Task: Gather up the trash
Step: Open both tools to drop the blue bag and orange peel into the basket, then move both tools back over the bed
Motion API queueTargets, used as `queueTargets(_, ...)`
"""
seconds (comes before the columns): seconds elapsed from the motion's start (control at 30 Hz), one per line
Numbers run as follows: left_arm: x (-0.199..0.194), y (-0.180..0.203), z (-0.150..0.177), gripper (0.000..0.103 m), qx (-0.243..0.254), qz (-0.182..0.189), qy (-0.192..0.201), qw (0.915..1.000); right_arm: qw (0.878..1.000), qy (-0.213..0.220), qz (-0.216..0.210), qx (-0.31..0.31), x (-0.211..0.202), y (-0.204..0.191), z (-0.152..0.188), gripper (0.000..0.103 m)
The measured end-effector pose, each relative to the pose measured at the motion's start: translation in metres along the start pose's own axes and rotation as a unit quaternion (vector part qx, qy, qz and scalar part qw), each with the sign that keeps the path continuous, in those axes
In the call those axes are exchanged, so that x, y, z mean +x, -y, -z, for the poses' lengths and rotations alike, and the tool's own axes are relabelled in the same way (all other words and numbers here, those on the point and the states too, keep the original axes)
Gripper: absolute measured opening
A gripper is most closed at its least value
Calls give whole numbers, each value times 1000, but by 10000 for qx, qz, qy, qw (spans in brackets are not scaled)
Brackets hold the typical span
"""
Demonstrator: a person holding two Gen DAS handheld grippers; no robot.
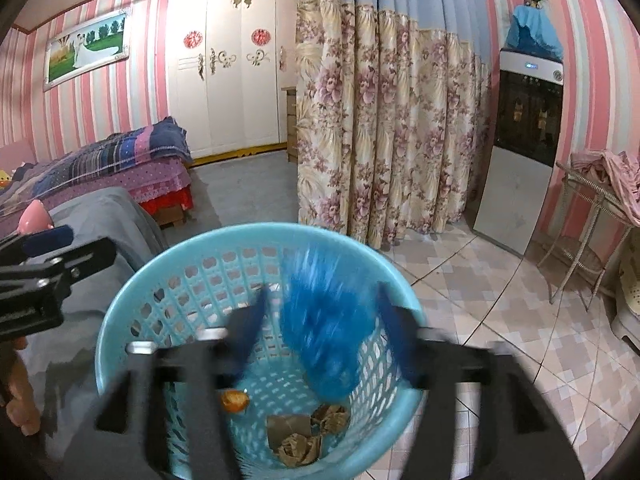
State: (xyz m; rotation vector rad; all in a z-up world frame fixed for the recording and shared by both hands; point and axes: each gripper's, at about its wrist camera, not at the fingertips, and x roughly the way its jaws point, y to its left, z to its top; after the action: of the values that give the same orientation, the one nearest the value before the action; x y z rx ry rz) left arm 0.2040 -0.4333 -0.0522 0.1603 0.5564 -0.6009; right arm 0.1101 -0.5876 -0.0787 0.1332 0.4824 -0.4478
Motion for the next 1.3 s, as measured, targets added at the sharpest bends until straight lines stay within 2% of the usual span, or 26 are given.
queueTargets(0.03,-3,-4,1,88,-23,-34,9,10000,10000,6,12,-8,0,-2,1,74)
queueTargets(0.13,-12,-15,3,90,-101,-154,35,9998,10000,-3,69,-42,-1,-7,2,90)
queueTargets(0.27,-26,-30,7,90,-186,-285,68,9994,9998,-21,157,-89,-5,-13,4,94)
queueTargets(0.5,-59,-64,12,93,-470,-512,162,9975,9999,-32,112,-87,-16,-29,3,96)
queueTargets(0.7,-95,-95,26,97,-517,-925,244,9941,9998,56,-52,-190,-27,-55,-2,97)
queueTargets(1.3,-184,-214,79,97,-1056,-2025,123,9735,9918,9,-1002,-791,-46,-187,4,98)
